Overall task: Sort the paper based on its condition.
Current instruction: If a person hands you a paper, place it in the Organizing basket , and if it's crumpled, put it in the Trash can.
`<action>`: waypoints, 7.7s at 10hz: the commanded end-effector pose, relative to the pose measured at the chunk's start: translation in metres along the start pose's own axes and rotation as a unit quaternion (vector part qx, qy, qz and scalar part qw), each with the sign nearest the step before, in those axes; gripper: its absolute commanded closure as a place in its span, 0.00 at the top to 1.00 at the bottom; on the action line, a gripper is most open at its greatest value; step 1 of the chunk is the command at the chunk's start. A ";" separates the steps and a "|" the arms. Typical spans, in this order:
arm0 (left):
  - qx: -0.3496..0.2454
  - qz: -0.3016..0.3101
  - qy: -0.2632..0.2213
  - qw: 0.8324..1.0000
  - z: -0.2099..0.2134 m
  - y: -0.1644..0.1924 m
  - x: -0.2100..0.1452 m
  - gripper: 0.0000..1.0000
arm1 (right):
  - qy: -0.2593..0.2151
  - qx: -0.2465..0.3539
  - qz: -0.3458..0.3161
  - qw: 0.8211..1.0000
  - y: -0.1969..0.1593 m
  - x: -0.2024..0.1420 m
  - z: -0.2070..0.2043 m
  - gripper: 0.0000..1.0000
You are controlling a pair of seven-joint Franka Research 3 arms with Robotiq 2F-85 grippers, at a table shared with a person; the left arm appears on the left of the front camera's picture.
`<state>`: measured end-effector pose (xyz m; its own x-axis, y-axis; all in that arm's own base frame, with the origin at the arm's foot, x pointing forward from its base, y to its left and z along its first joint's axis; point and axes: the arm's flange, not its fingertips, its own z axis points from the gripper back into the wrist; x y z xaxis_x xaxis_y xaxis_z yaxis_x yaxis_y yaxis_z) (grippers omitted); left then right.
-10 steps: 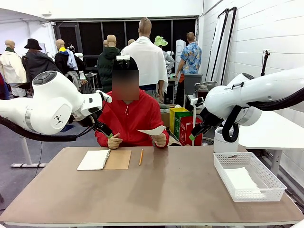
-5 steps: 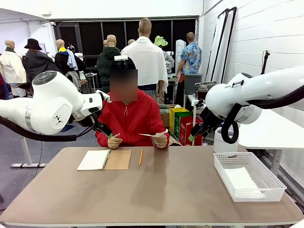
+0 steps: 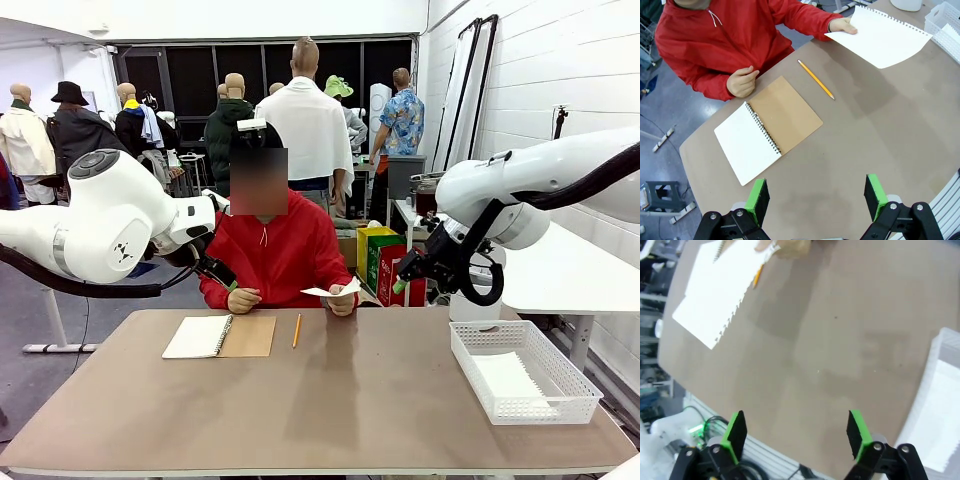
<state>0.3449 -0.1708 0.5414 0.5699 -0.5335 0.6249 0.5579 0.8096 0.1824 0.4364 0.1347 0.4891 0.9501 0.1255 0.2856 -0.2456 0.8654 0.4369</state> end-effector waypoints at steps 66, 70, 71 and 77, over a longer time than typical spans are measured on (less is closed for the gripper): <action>-0.002 0.001 0.001 1.000 -0.001 0.001 -0.002 1.00 | 0.029 -0.019 -0.116 0.993 -0.125 -0.005 0.058 0.00; -0.002 0.001 0.001 1.000 -0.001 0.001 -0.002 1.00 | 0.034 -0.044 -0.099 0.993 -0.165 -0.015 0.065 0.00; -0.002 0.001 0.001 1.000 -0.001 0.001 -0.002 1.00 | 0.045 -0.046 -0.087 0.994 -0.172 -0.014 0.064 0.00; -0.002 0.001 0.001 1.000 -0.001 0.001 -0.002 1.00 | 0.121 -0.064 -0.027 0.990 -0.195 -0.010 0.036 0.00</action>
<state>0.3449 -0.1708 0.5414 0.5699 -0.5335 0.6250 0.5579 0.8096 0.1824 0.4633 -0.0513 0.4322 0.9925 0.1051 0.0623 -0.1204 0.9288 0.3504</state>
